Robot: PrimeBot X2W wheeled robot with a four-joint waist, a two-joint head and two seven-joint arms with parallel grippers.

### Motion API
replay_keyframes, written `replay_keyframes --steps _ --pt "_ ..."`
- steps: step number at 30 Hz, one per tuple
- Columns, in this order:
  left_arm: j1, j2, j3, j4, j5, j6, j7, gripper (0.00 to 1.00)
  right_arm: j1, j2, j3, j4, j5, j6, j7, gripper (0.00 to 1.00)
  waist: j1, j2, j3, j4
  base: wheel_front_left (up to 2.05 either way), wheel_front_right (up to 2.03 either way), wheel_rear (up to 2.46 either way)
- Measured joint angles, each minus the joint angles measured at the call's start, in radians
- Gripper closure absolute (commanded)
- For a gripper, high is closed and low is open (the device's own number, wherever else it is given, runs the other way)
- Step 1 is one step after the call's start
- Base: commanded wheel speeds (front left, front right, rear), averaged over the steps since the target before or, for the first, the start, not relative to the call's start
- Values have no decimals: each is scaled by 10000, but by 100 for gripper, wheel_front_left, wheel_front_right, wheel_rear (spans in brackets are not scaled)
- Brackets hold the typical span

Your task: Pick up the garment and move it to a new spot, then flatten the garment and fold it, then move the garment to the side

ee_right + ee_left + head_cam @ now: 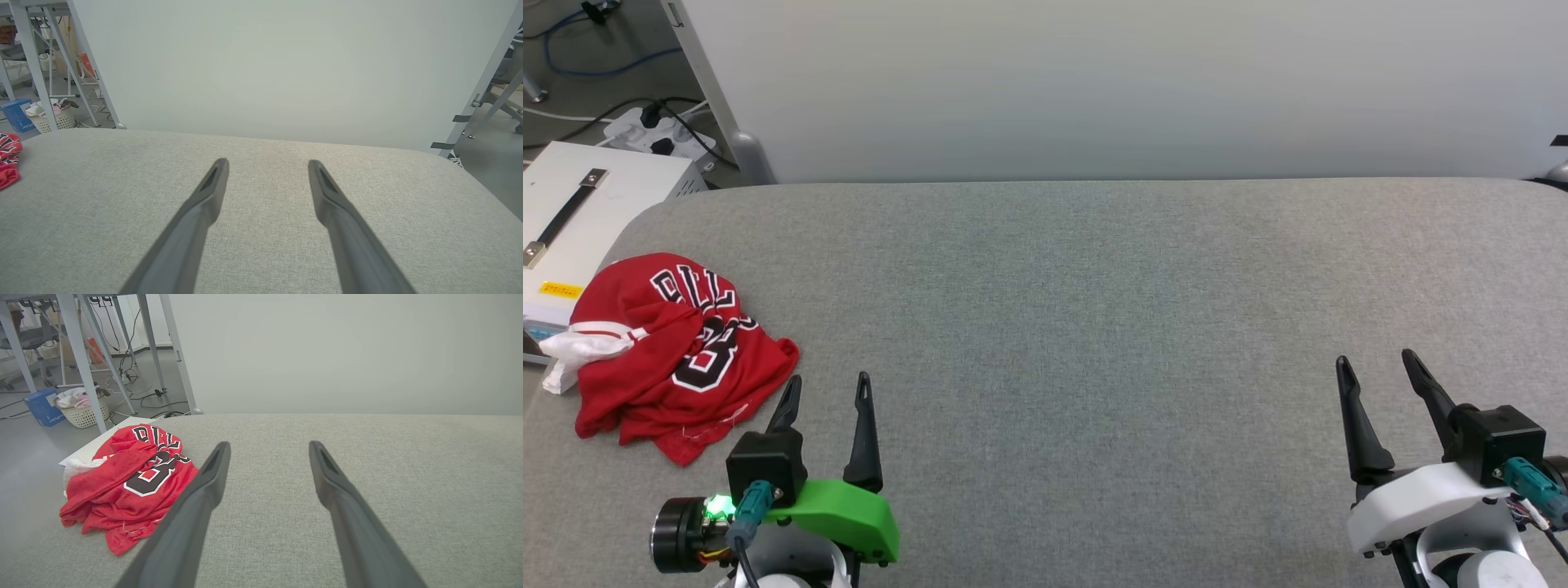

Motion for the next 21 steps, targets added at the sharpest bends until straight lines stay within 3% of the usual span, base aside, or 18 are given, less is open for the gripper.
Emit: replay_keyframes --steps 21 --pt "-8 0 -84 159 -405 40 -445 0 199 0 -75 -75 222 0 -430 0 0 0 -2 -24 0 0 0"
